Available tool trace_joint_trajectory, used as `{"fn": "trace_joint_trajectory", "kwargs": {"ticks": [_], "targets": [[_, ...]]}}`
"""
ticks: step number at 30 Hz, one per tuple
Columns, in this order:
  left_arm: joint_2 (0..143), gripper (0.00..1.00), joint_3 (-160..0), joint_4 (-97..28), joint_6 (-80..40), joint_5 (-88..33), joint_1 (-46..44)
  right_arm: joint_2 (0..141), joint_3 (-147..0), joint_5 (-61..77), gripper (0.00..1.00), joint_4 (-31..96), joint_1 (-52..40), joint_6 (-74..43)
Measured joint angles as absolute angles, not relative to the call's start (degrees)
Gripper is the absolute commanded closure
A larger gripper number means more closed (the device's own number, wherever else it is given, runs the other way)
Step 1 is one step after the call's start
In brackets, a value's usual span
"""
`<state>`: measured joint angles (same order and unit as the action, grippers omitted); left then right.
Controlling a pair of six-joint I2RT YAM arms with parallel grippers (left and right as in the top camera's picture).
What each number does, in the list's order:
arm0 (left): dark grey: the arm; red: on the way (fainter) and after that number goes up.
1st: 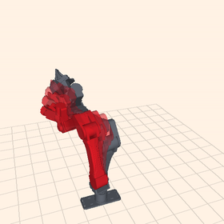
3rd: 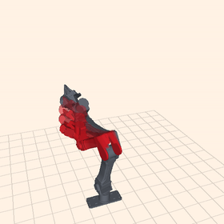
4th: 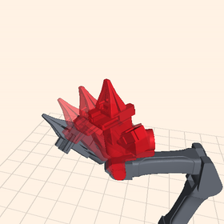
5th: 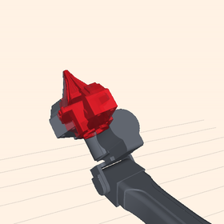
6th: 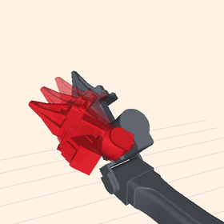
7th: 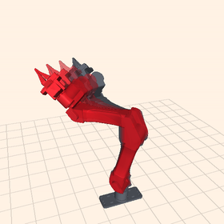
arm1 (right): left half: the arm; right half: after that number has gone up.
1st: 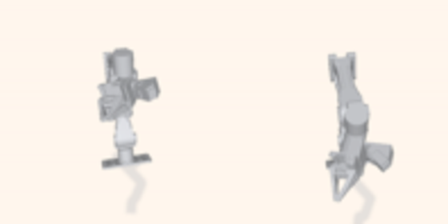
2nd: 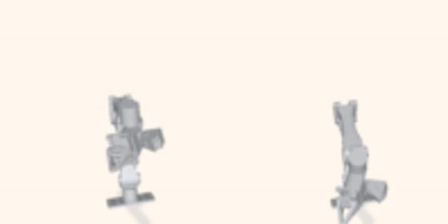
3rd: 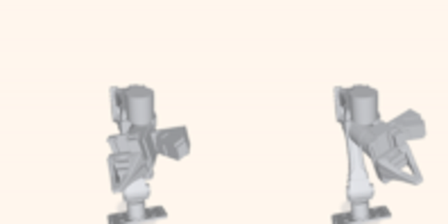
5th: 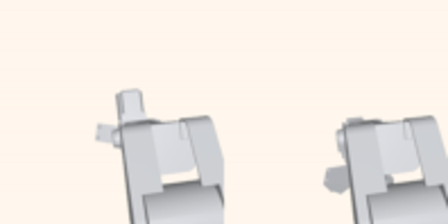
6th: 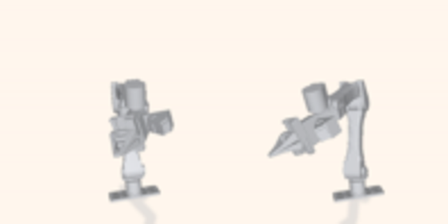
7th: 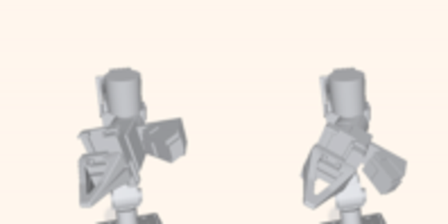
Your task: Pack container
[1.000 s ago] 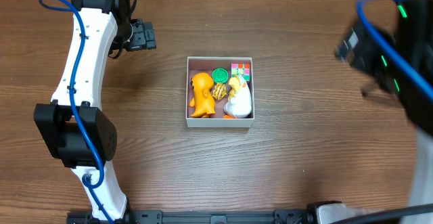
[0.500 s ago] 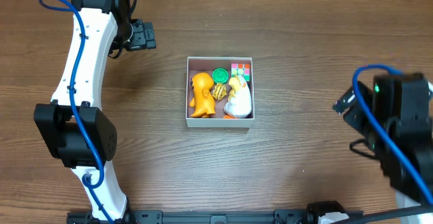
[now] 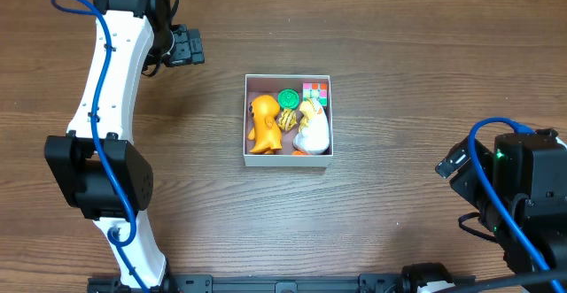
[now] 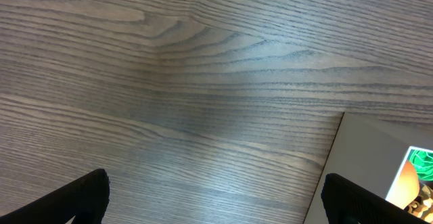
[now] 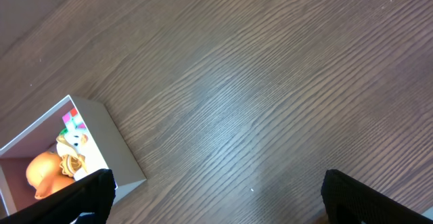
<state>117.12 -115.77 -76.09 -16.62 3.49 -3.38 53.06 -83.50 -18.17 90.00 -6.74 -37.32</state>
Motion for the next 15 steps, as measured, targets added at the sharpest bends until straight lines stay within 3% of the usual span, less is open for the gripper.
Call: {"fn": "trace_joint_trajectory", "kwargs": {"ticks": [15], "targets": [[117.1,0.0,-115.8,-76.1,-16.6,3.5,-3.4,50.7,-83.0,-18.2,0.0,85.3,-6.7,-31.4]]}}
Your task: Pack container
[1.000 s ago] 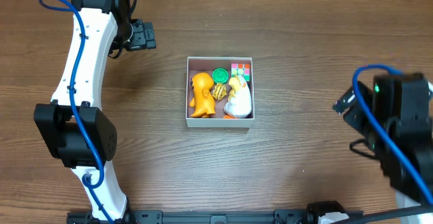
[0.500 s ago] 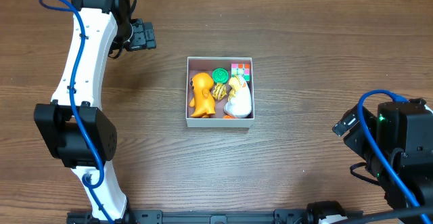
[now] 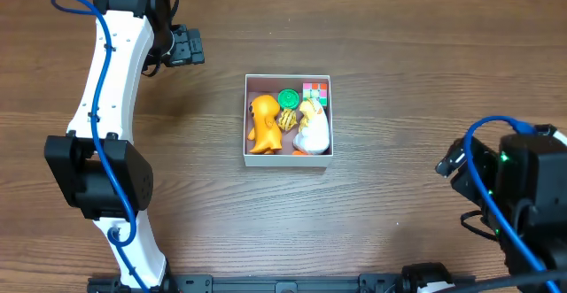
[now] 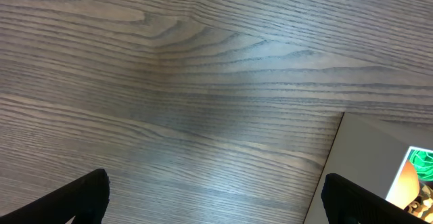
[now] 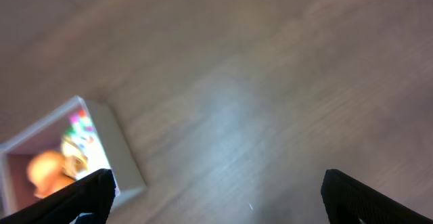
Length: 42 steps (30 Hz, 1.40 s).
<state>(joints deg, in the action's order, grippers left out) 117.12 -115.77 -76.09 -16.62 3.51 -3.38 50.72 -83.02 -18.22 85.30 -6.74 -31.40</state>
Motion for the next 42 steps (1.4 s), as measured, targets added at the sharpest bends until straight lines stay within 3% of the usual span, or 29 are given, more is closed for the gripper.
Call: {"fn": "trace_joint_trajectory", "kwargs": {"ticks": [9,22,42], "targets": [[117.1,0.0,-115.8,-76.1,-16.6,3.5,-3.4,33.4,-81.5,-18.5,0.0,75.5,-6.7,-23.6],[117.1,0.0,-115.8,-76.1,-16.6,3.5,-3.4,32.9,-77.8,-15.7,0.0,61.7,-4.5,-14.9],[117.1,0.0,-115.8,-76.1,-16.6,3.5,-3.4,12.1,-32.2,-1.9,0.0,23.8,-2.7,-10.9]]}}
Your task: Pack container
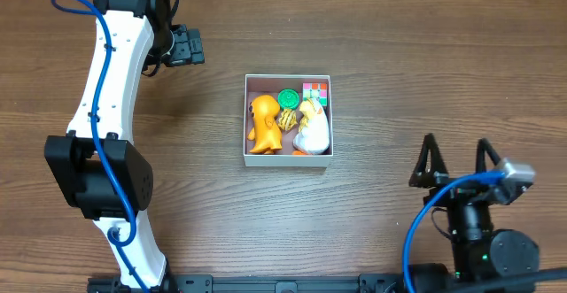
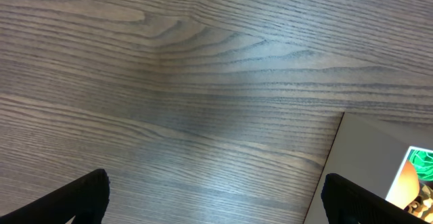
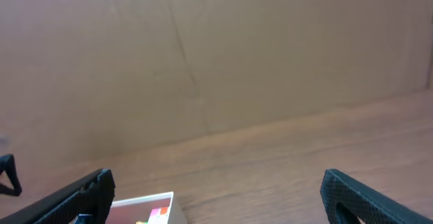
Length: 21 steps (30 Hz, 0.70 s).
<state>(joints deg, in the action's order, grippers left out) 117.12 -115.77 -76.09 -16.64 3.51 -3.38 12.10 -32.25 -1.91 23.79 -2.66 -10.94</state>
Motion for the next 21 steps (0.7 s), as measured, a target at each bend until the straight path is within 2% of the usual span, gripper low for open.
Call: {"fn": "trace_joint_trajectory", "kwargs": {"ticks": [8,21], "targets": [[117.1,0.0,-115.8,-76.1,-16.6,3.5,-3.4,3.8,-22.8,-0.9,0.0,18.0,-2.7,-10.9],[117.1,0.0,-115.8,-76.1,-16.6,3.5,-3.4,1.8,-18.8,-0.4,0.0,14.8,-2.7,-10.8]]}}
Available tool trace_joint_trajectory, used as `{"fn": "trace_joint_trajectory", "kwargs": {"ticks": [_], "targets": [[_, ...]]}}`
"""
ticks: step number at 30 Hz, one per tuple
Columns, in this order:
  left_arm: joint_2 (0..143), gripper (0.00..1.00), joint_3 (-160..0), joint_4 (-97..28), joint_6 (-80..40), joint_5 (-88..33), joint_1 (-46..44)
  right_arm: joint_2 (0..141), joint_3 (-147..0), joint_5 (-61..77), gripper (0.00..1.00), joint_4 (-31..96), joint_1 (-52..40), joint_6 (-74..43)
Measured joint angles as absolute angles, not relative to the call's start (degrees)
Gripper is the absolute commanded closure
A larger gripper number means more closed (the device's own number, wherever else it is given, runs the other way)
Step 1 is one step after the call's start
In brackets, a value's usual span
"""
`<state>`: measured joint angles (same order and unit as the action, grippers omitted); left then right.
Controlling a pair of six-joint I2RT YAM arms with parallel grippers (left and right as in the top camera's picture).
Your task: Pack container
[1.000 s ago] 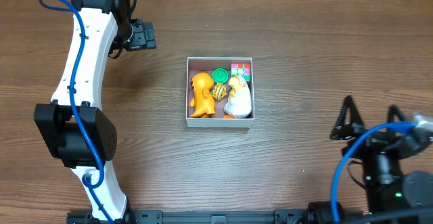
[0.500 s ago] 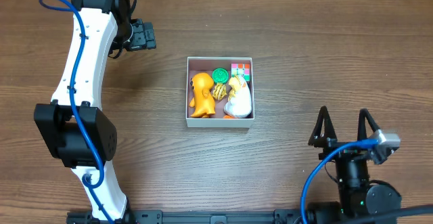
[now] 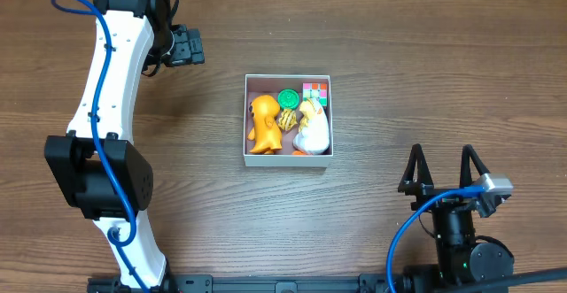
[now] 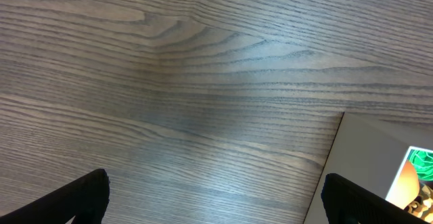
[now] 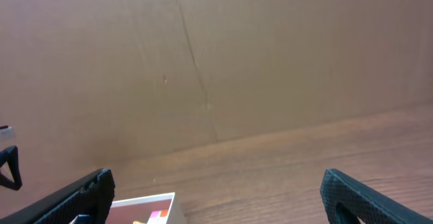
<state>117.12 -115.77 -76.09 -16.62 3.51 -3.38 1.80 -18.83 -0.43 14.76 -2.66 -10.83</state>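
A white square container (image 3: pixel 288 115) sits mid-table holding an orange toy (image 3: pixel 261 123), a green round piece (image 3: pixel 288 97), a colourful cube (image 3: pixel 314 90) and a white-and-yellow duck (image 3: pixel 312 127). My left gripper (image 3: pixel 188 47) hangs open at the far left, empty; its wrist view catches the container's corner (image 4: pixel 379 163). My right gripper (image 3: pixel 439 171) is open and empty near the front right, pointing level toward the back wall; the container's rim (image 5: pixel 145 202) shows low in its wrist view.
Brown wood-grain table (image 3: pixel 399 72) all around the container. A brown cardboard wall (image 5: pixel 223 55) stands behind the table's far edge. The left arm's white link (image 3: pixel 111 89) spans the left side.
My right arm has drawn back a little toward the front edge, its open fingers now slightly lower and further left in the overhead view. The left arm and container contents are unchanged.
My right wrist first looked down at the table beside the container. Then it blurred while swinging up. Later it pointed level at the back wall with fingers open, and now sits folded near the front edge. The left gripper stayed open and still throughout.
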Motion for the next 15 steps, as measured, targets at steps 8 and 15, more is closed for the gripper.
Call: {"fn": "trace_joint_trajectory", "kwargs": {"ticks": [8,15], "targets": [[117.1,0.0,-115.8,-76.1,-16.6,3.5,-3.4,0.9,-16.3,-0.4,0.0,12.4,-2.7,-10.9],[117.1,0.0,-115.8,-76.1,-16.6,3.5,-3.4,0.9,-15.2,-0.4,0.0,11.4,-2.7,-10.9]]}}
